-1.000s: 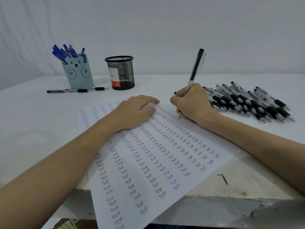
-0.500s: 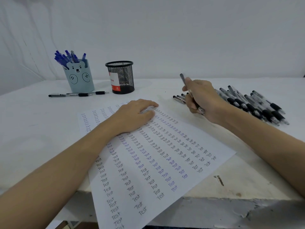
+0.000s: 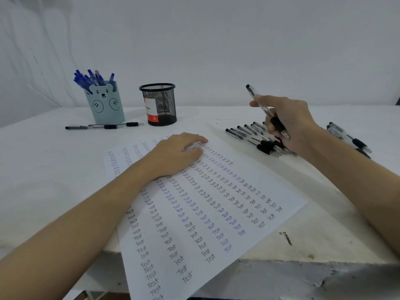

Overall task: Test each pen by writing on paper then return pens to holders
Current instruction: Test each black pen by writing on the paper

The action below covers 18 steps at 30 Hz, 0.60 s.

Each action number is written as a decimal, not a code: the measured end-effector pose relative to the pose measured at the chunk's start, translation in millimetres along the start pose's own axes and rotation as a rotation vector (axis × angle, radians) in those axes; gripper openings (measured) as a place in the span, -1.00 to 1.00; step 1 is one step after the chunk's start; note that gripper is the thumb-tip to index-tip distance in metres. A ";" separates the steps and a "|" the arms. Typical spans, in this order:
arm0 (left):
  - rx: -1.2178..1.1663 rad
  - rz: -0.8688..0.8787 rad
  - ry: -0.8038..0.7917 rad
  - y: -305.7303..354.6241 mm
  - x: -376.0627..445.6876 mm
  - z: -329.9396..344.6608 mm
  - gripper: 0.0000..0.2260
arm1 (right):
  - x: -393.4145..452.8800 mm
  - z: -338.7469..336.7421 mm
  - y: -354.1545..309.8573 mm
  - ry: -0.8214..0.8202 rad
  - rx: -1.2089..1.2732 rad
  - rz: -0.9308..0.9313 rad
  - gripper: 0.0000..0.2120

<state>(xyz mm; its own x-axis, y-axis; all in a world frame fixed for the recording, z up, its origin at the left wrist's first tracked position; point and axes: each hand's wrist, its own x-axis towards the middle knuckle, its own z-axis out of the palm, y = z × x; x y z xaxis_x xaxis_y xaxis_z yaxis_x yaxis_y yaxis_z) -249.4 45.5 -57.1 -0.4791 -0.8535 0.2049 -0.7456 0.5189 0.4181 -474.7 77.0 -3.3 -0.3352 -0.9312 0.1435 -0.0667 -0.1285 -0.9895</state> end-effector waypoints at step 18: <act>-0.079 0.024 0.032 -2.0 -0.7 -1.1 -0.74 | 16.1 -15.8 14.3 0.048 -1.075 -0.374 -0.89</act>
<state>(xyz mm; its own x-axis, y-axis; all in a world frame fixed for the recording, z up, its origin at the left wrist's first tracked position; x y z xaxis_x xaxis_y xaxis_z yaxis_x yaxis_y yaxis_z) -247.1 45.1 -57.1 -0.4801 -0.8428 0.2432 -0.6948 0.5346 0.4810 -495.8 65.6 -14.8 -0.1591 -0.8791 0.4494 -0.9333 -0.0146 -0.3589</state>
